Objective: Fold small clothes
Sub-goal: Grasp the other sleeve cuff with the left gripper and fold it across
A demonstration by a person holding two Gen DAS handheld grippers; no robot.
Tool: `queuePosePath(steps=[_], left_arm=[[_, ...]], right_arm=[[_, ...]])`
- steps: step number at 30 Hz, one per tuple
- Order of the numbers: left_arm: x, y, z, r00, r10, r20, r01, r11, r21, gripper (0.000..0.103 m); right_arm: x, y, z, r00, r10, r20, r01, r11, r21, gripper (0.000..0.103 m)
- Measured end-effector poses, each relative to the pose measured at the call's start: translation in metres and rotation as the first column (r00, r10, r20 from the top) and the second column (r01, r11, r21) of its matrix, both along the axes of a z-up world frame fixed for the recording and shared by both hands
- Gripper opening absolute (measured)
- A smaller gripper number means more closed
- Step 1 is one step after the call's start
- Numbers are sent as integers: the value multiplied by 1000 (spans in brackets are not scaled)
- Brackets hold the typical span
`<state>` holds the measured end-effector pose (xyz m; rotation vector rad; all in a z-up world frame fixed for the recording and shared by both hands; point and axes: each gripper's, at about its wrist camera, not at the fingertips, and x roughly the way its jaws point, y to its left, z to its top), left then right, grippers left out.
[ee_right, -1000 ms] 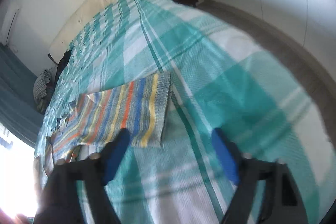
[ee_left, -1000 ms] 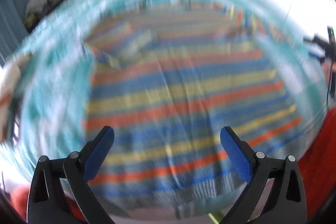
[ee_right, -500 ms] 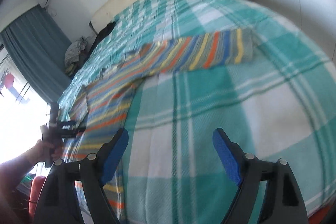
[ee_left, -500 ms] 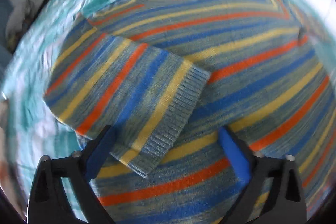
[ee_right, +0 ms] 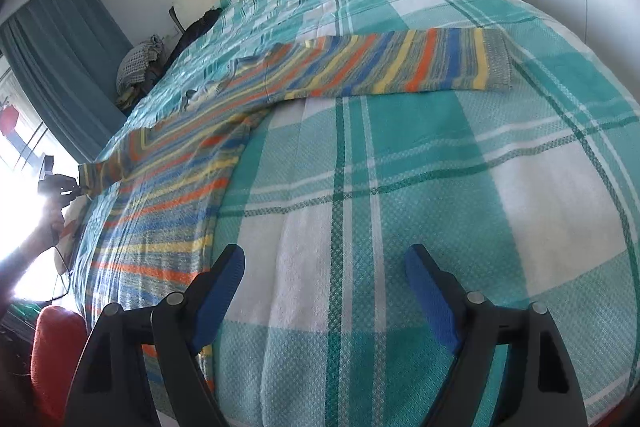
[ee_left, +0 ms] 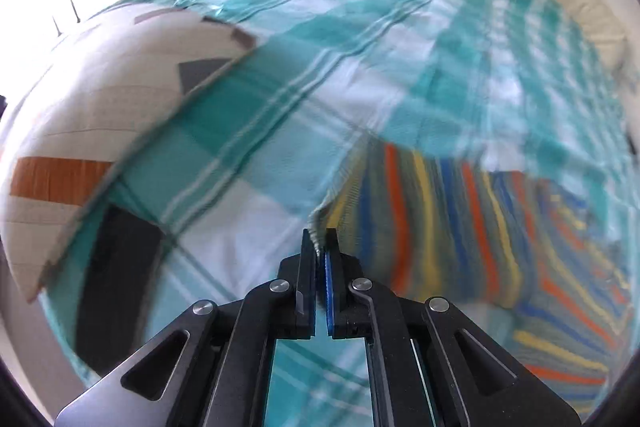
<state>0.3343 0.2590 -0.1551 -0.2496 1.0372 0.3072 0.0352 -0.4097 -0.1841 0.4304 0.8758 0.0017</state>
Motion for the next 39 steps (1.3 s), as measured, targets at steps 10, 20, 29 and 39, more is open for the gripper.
queuePosePath(steps=[10,20,29,39], left_arm=[[6,11,-9,999,17,-46,-14,998,67,1],[6,17,-27,996,44,-83,-36,995,93,38],[-115,-59,5,943,-330,38,332,938,-103,64],[-138,-146,-36,863,-505,22,497,838,-224,34]], right_arm=[[7,4,-10,999,11,-33,-12,999,-40,82],[12,10,-15,998,19,-55,-24,996,-83,83],[22,13,10,998,56,-20,-55,996,65,82],[113,69,-20,968,228,-107,-193,943,270,32]])
